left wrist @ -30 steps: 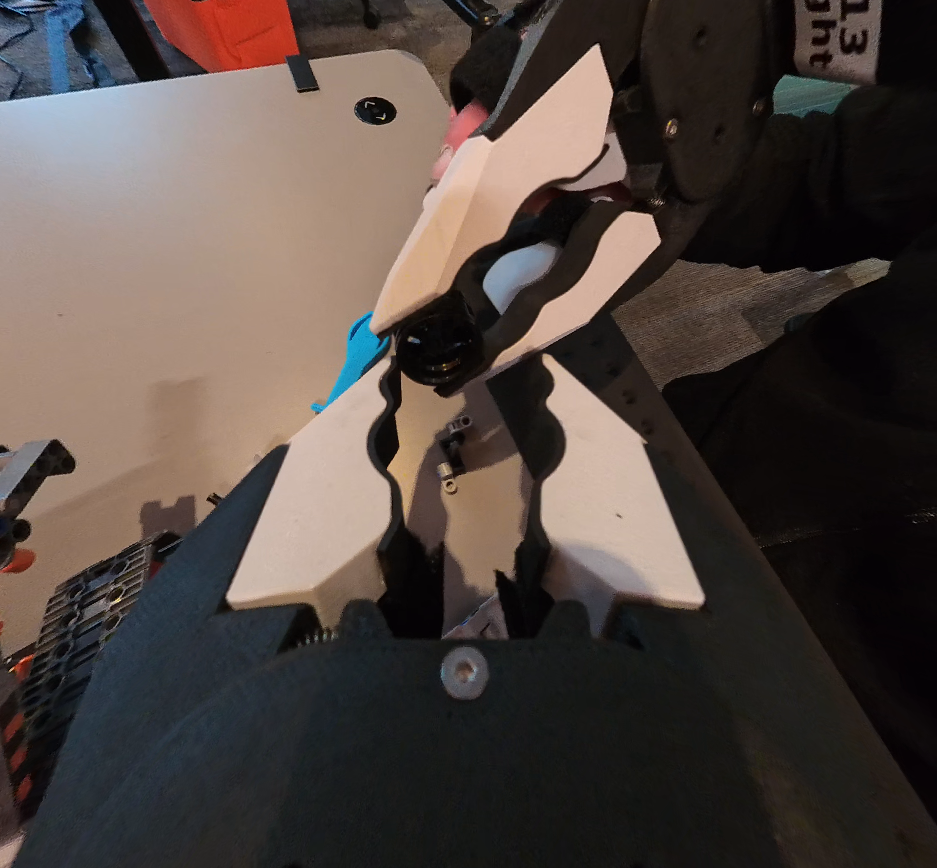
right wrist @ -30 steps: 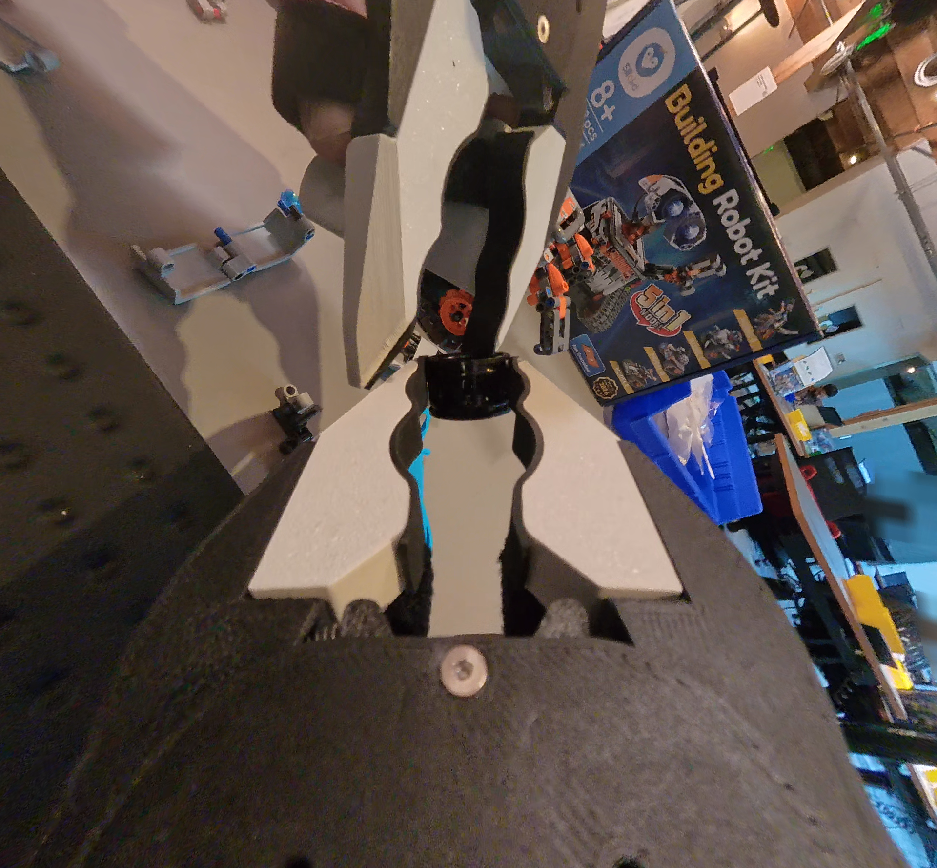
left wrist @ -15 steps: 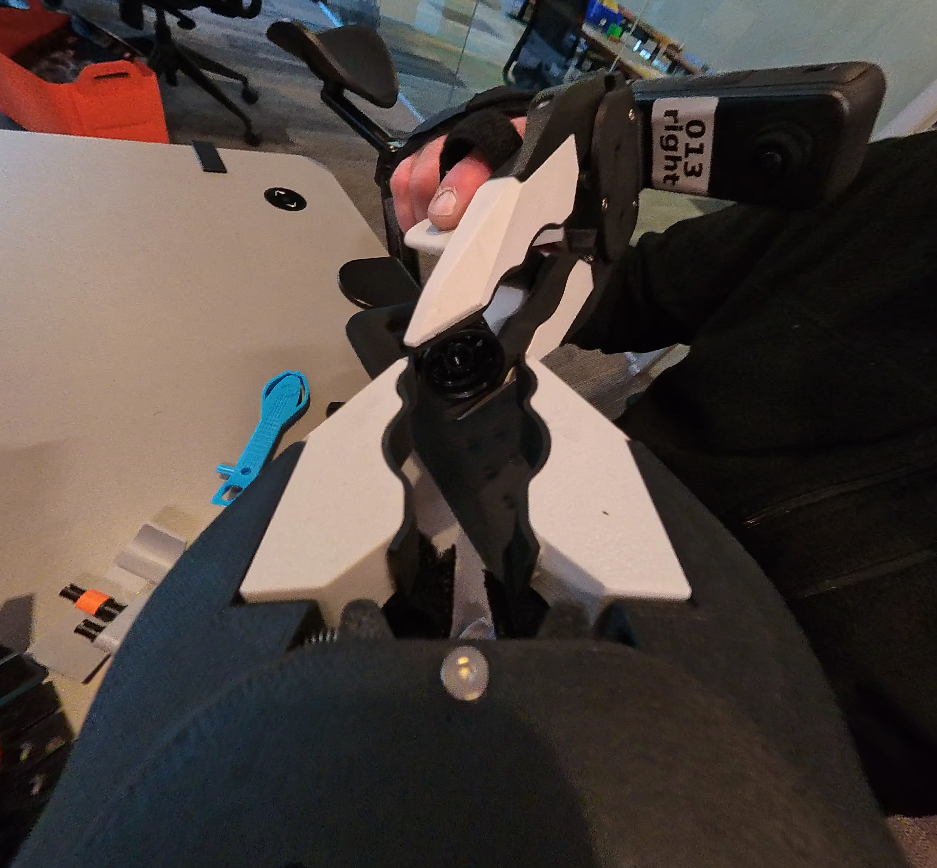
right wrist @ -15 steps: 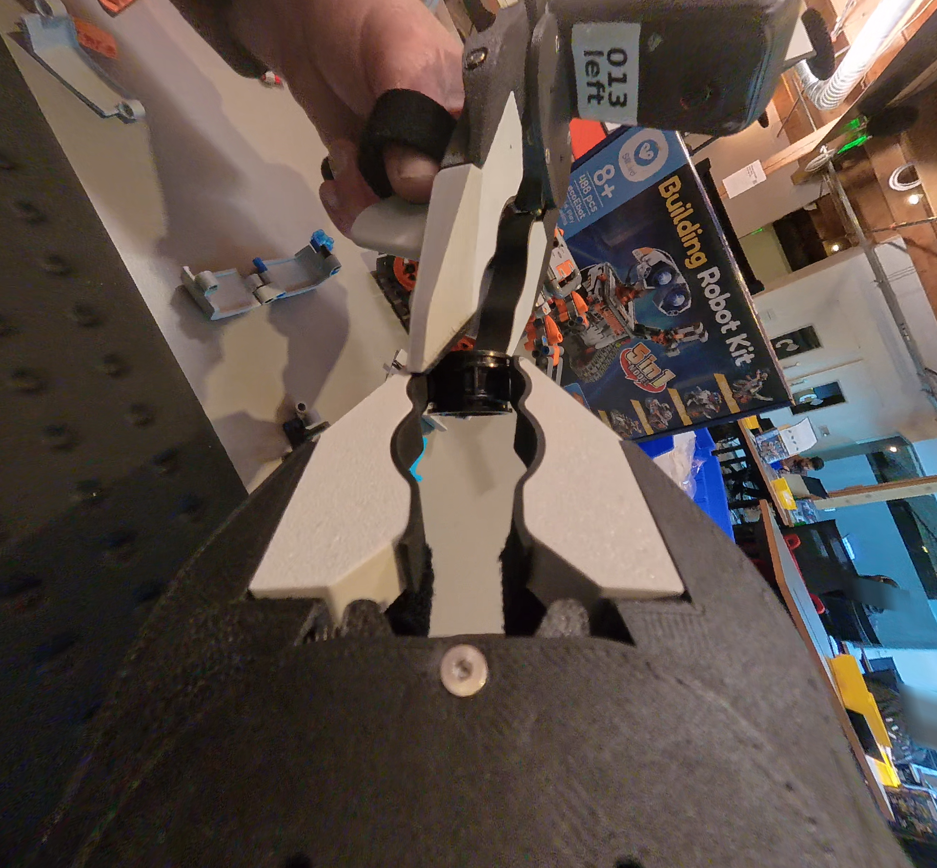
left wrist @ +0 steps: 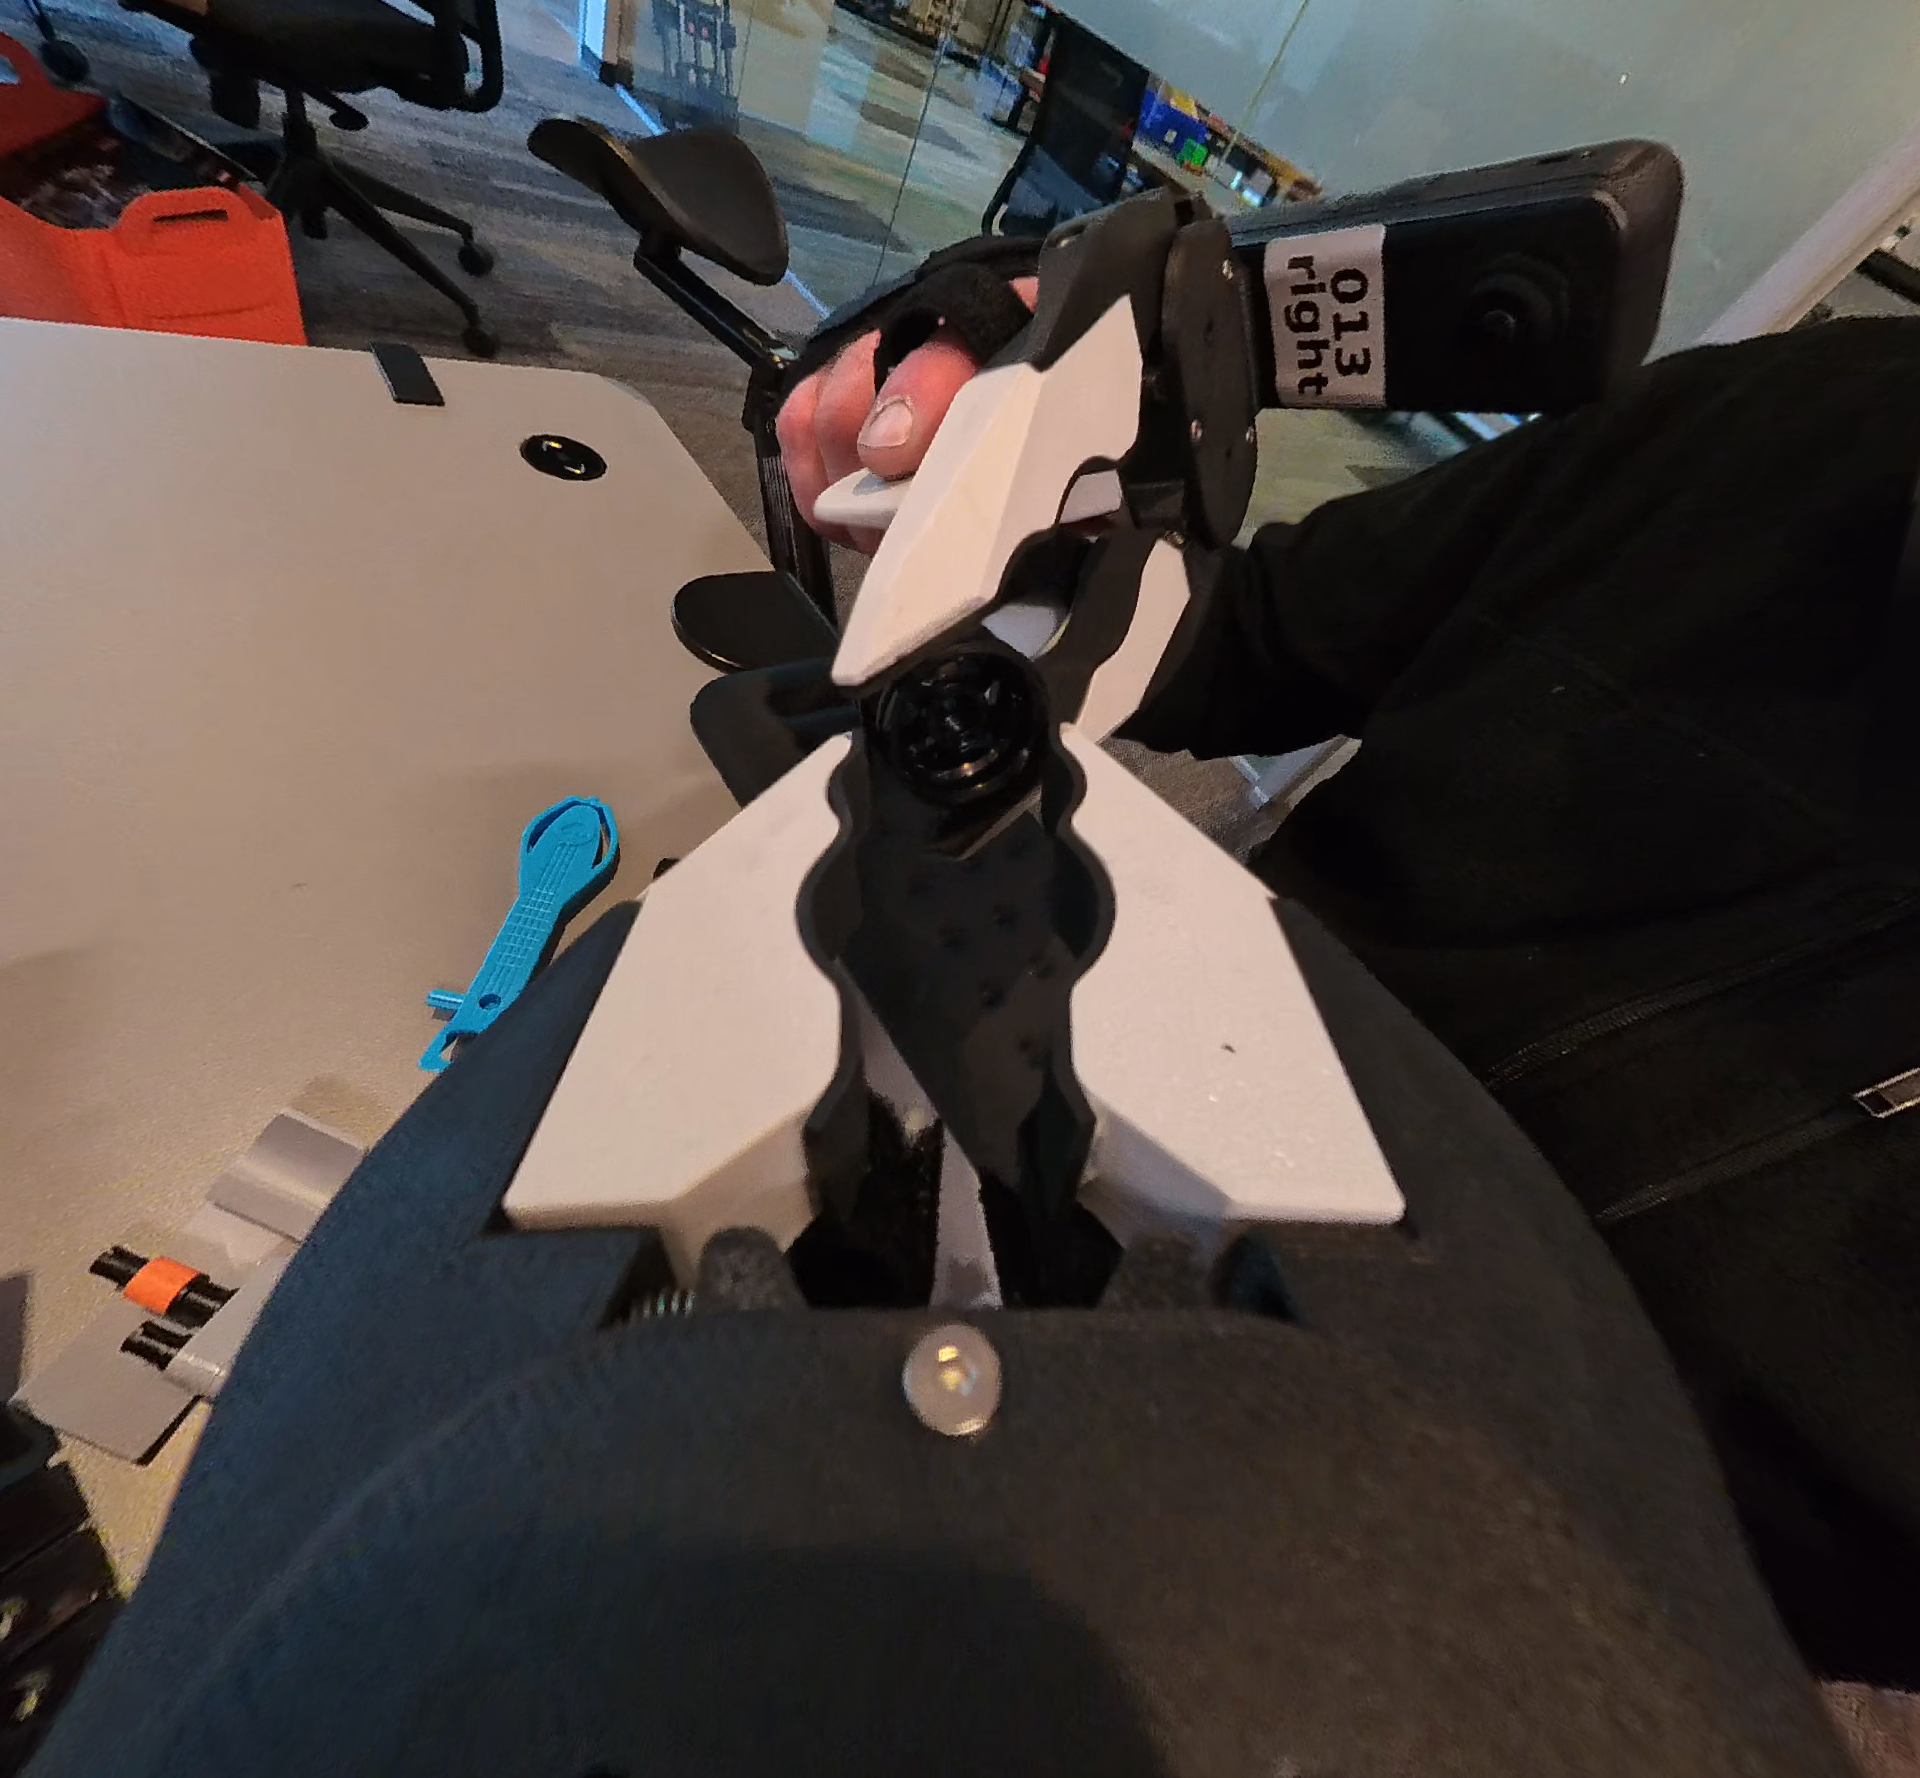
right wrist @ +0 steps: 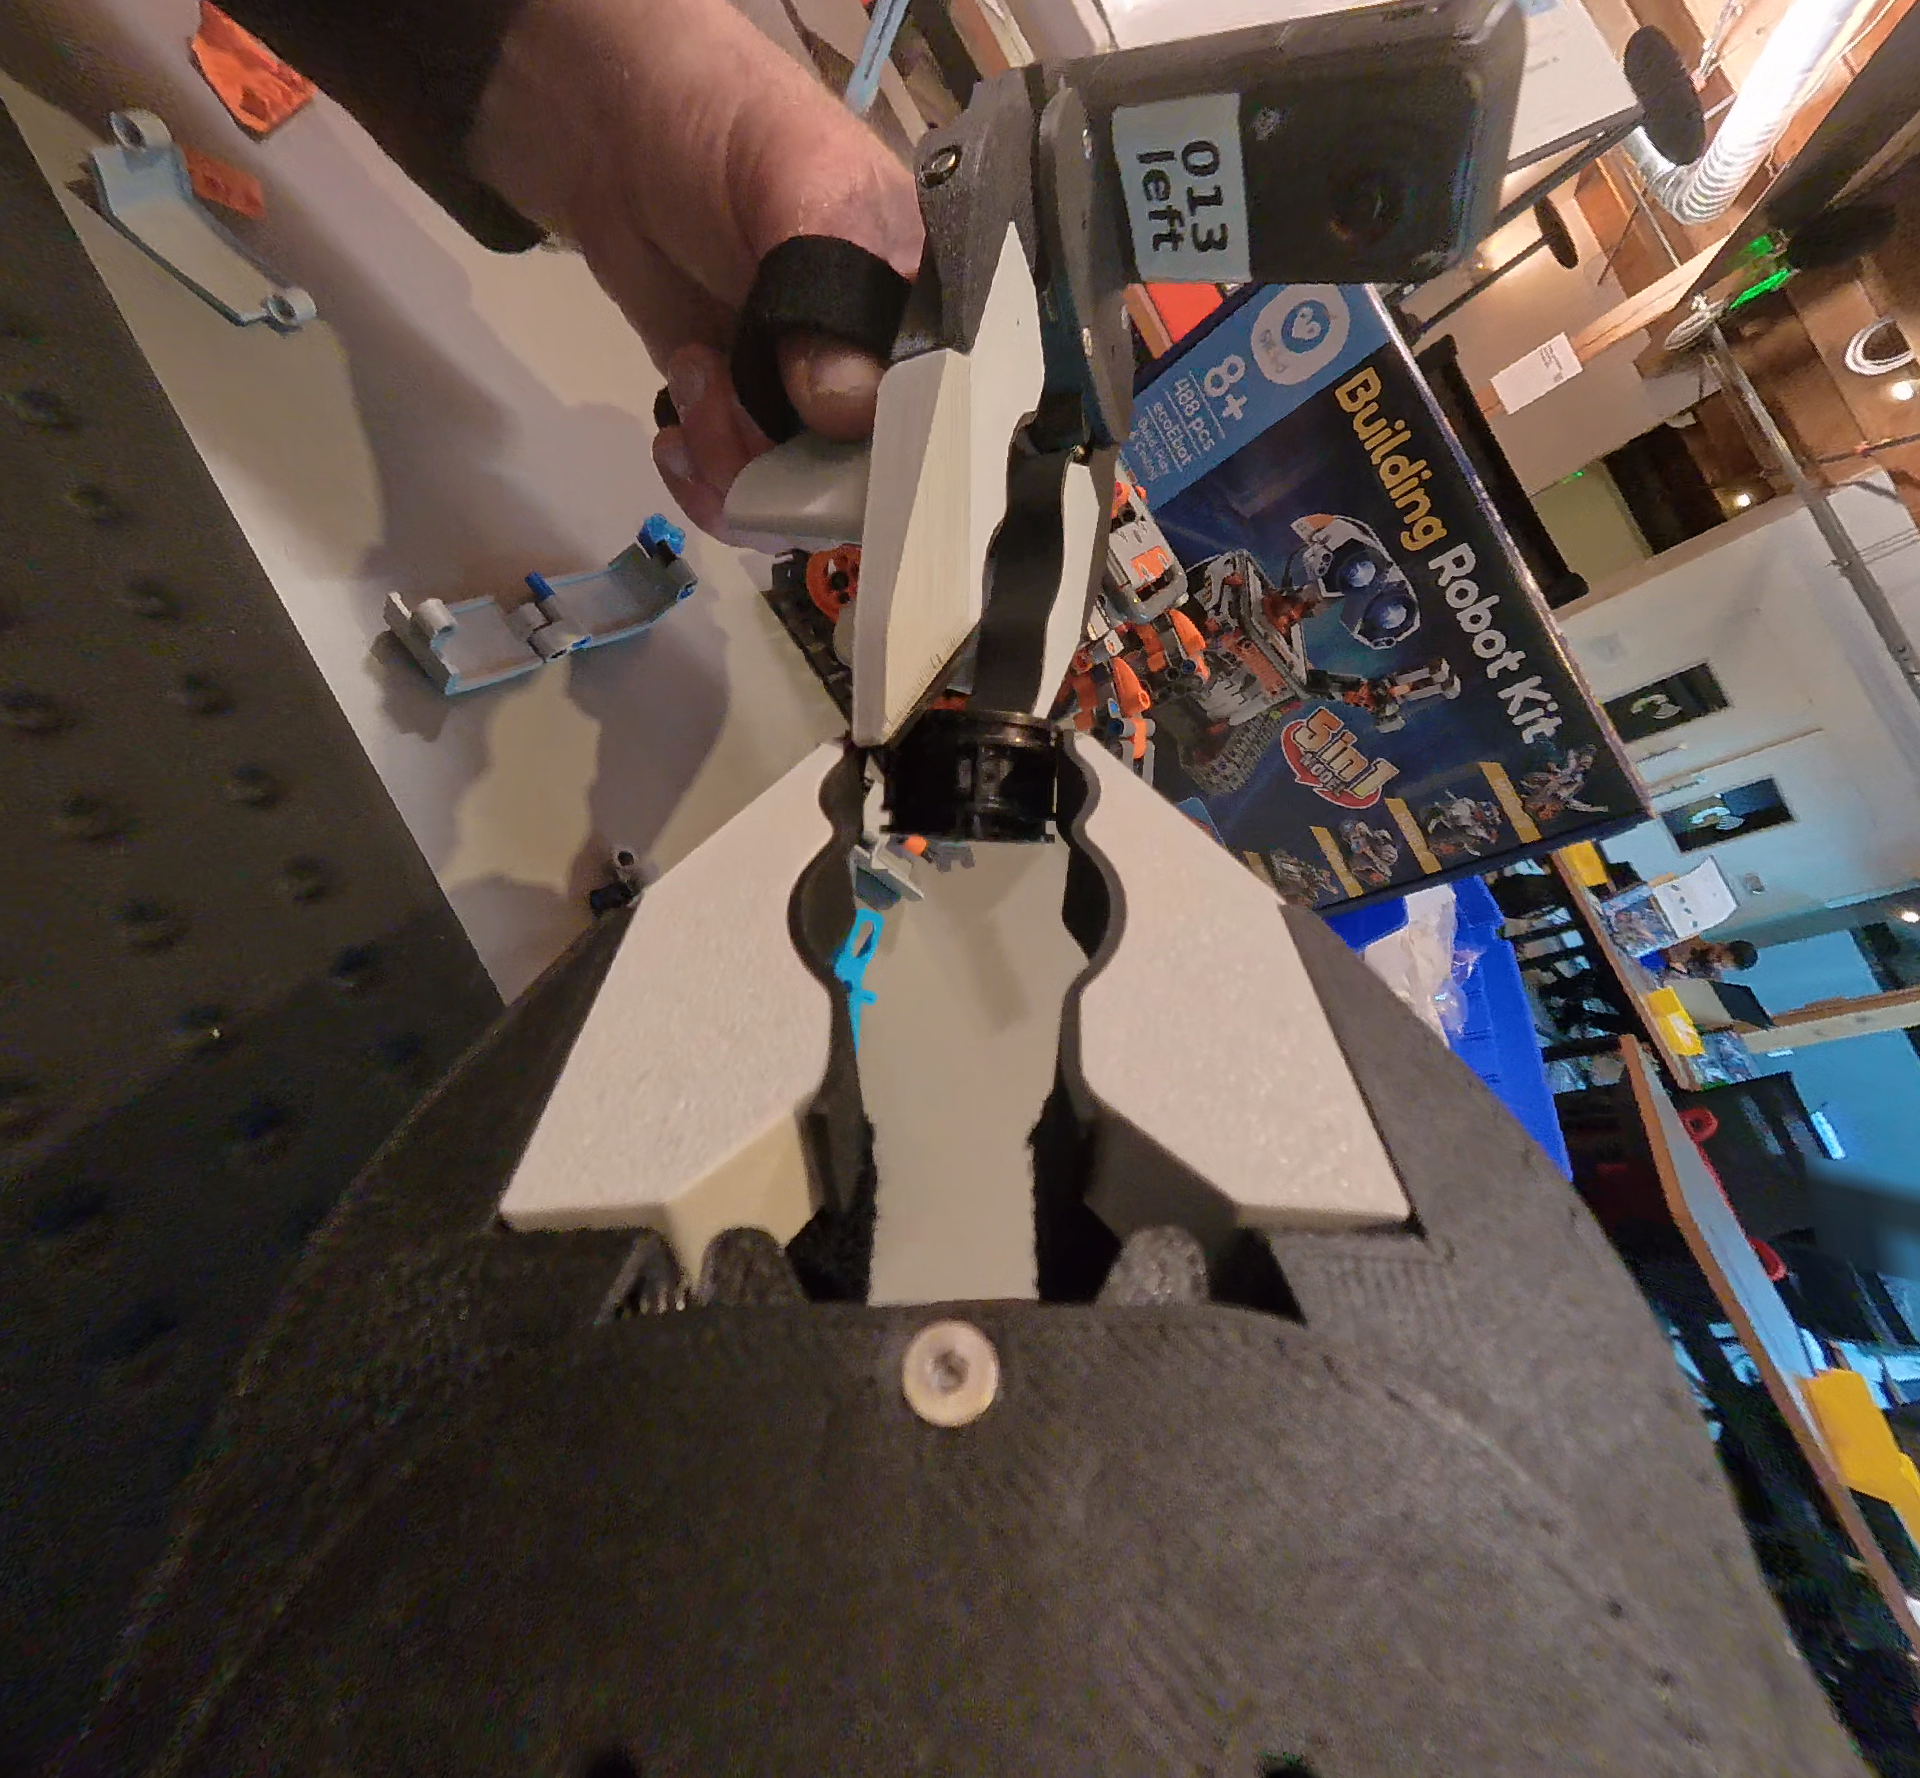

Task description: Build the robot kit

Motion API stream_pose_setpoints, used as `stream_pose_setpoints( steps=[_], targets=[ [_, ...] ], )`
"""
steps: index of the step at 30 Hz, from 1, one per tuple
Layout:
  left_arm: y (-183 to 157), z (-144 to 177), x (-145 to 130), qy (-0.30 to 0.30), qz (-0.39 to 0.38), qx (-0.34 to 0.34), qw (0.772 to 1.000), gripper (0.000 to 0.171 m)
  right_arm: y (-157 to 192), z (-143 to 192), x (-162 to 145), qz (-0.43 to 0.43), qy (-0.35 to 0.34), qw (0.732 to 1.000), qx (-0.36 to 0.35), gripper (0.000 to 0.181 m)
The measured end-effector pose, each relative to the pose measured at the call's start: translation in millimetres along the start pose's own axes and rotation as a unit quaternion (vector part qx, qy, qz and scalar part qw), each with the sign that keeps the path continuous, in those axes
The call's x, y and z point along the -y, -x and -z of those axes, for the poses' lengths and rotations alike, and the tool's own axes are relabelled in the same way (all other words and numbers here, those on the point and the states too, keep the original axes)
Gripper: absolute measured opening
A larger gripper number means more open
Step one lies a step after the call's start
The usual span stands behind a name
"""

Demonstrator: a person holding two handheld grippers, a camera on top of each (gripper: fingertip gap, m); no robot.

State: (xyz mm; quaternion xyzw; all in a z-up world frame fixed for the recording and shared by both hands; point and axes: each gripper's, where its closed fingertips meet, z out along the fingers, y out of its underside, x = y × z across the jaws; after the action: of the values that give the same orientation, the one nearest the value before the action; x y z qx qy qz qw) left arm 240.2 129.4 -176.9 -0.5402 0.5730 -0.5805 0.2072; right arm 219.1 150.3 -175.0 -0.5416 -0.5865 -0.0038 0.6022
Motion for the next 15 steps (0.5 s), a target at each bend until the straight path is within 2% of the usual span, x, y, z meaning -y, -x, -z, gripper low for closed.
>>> stream_pose_setpoints(
  steps=[8,15],
  targets=[
    [2.7,2.1,0.5,0.003,-0.003,0.009,1.000,0.029,-3.7,2.2,-3.9,0.002,0.017,1.000,-0.011,0.032],
    [13.7,4.1,-13.7,0.068,-0.010,0.071,0.995,0.029,5.2,-6.1,-16.2,-0.037,0.032,0.999,0.007,0.031]
  ],
)
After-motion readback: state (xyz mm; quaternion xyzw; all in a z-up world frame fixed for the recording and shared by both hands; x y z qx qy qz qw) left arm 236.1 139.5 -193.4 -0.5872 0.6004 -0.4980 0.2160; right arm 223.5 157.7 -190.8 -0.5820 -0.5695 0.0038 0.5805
